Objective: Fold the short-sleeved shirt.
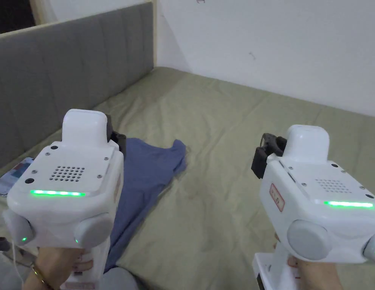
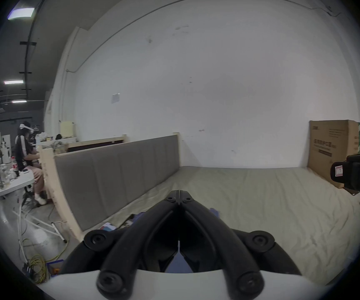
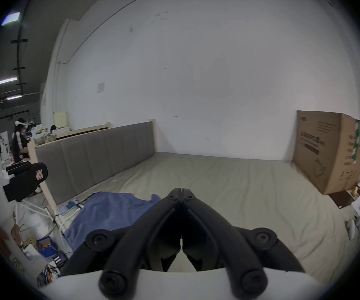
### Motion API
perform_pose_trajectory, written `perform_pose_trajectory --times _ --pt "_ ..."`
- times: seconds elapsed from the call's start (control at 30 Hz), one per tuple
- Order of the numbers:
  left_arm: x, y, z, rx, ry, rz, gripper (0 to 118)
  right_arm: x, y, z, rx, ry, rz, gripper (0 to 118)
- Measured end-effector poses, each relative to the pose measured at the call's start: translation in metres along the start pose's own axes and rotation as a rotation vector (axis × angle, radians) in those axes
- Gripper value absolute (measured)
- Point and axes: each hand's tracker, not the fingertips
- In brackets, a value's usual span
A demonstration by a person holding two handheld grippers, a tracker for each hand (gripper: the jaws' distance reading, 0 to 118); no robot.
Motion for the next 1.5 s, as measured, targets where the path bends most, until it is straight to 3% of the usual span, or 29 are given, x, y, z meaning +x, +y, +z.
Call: perform_pose_trajectory --times 0.27,0.57,0.6,0.63,0.67,0.7,0.73,0.77,0.8,0.83,0.87,1.03,1.27,1.5 --pt "-0.042 -0.01 0.014 -0.039 0.095 0.003 0 -0.04 0.002 -0.014 0.0 0.103 0.019 0" --pt "-0.057 -0.015 -0.003 -0.084 0.09 0.033 3 -0.053 0.0 -0.02 -0.016 0.137 0.041 0" --pt "-0.058 -0.015 -0.011 -0.116 0.075 0.04 10 -0.054 0.001 -0.02 -0.018 0.139 0.045 0" --pt "-0.06 -0.015 -0.022 -0.157 0.056 0.061 24 -0.054 0.001 -0.022 -0.021 0.14 0.049 0" --pt "-0.063 -0.015 -0.035 -0.195 0.031 0.074 43 -0.054 0.001 -0.023 -0.024 0.14 0.052 0" --pt "-0.066 -0.015 -0.05 -0.243 -0.011 0.079 70 -0.054 0.001 -0.025 -0.026 0.141 0.054 0" --pt "-0.068 -0.016 -0.064 -0.281 -0.041 0.081 84 -0.053 0.0 -0.027 -0.028 0.139 0.055 0" --pt "-0.069 -0.017 -0.081 -0.327 -0.061 0.075 92 -0.053 0.0 -0.03 -0.032 0.138 0.055 0" --pt "-0.068 -0.019 -0.098 -0.363 -0.058 0.064 92 -0.052 -0.001 -0.033 -0.038 0.139 0.055 0" --pt "-0.067 -0.021 -0.115 -0.401 -0.065 0.048 111 -0.051 -0.002 -0.036 -0.043 0.138 0.056 0" --pt "-0.068 -0.023 -0.128 -0.418 -0.09 0.05 118 -0.05 -0.003 -0.04 -0.048 0.137 0.058 0" --pt "-0.062 -0.046 -0.233 -0.642 -0.175 0.062 118 -0.042 -0.012 -0.067 -0.092 0.121 0.067 0" --pt "-0.013 -0.099 -0.337 -0.904 -0.247 -0.052 118 -0.022 -0.035 -0.113 -0.18 0.092 0.069 0" --pt "0.008 -0.165 -0.387 -1.118 -0.125 -0.136 115 0.005 -0.059 -0.145 -0.262 0.054 0.039 0"
